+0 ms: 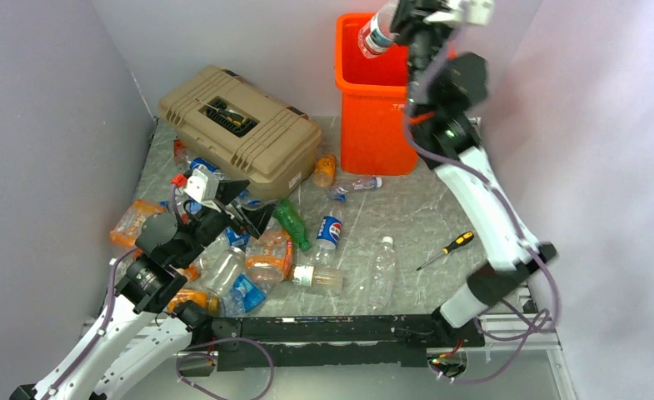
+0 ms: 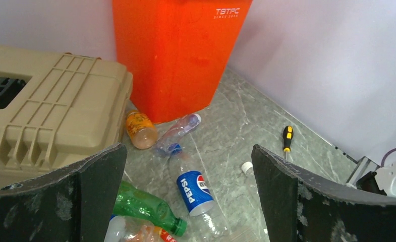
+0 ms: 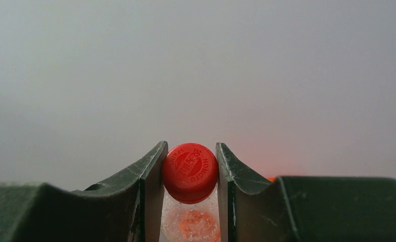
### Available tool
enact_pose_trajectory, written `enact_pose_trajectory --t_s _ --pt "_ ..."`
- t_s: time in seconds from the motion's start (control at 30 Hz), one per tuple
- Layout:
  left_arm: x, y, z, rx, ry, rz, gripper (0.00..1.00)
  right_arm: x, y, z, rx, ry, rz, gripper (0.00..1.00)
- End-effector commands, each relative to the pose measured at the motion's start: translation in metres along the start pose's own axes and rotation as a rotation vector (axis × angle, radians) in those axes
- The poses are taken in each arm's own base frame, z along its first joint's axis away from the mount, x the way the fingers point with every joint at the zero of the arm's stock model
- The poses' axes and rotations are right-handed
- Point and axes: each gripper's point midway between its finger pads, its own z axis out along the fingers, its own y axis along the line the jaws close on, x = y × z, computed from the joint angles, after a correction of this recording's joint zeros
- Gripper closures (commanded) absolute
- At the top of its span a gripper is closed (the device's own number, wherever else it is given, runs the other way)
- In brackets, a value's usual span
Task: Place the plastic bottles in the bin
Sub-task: Place the plastic bottle in the trash bin.
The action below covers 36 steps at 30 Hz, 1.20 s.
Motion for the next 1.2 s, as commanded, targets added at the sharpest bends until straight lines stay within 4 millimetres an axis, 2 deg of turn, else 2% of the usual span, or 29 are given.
enact_pose_trajectory --t_s 0.0,0.1,0.2,0.3,0.4,0.47,0.63,0.67,0.77,0.83,1.0,1.1,1.17 --pt "-0.011 0.008 -0.002 -0.050 -0.033 0.012 0.00 0.050 -0.028 0.044 0.140 0.027 -0.194 1.00" --pt "-0.011 0.011 -0.001 -0.071 -0.025 0.008 0.01 0.100 -0.059 0.063 0.182 0.107 -0.156 1.00" --pt "-0.010 0.012 -0.001 -0.077 -0.021 0.009 0.01 0.137 -0.075 0.075 0.199 0.171 -0.107 1.00" --pt "-0.011 0.011 -0.001 -0.070 -0.018 0.015 0.01 0.176 -0.073 0.082 0.146 0.249 -0.056 1.00" --pt "-0.011 0.011 -0.001 -0.073 -0.016 0.018 0.01 0.217 -0.071 0.081 0.130 0.348 -0.021 1.00" --pt "-0.010 0.012 -0.001 -0.073 -0.014 0.018 0.00 0.235 -0.069 0.080 0.122 0.382 -0.016 1.00" --pt "-0.008 0.009 0.002 -0.058 0.000 0.014 0.01 0.270 -0.068 0.069 0.102 0.468 -0.007 0.79" --pt "-0.008 0.009 0.002 -0.057 0.003 0.013 0.01 0.275 -0.068 0.066 0.100 0.482 -0.006 0.72" --pt "-0.006 0.008 0.003 -0.056 0.013 0.010 0.01 0.279 -0.066 0.062 0.090 0.502 -0.003 0.47" --pt "-0.005 0.009 0.004 -0.056 0.016 0.008 0.01 0.273 -0.065 0.063 0.085 0.499 0.000 0.36" --pt "-0.004 0.011 0.005 -0.071 0.023 0.004 0.01 0.230 -0.056 0.066 0.066 0.447 0.006 0.29" --pt "-0.002 0.014 0.006 -0.090 0.031 -0.003 0.01 0.199 -0.047 0.061 0.043 0.418 0.034 0.25" --pt "-0.001 0.016 0.007 -0.100 0.042 -0.012 0.01 0.175 -0.035 0.052 0.016 0.397 0.047 0.24"
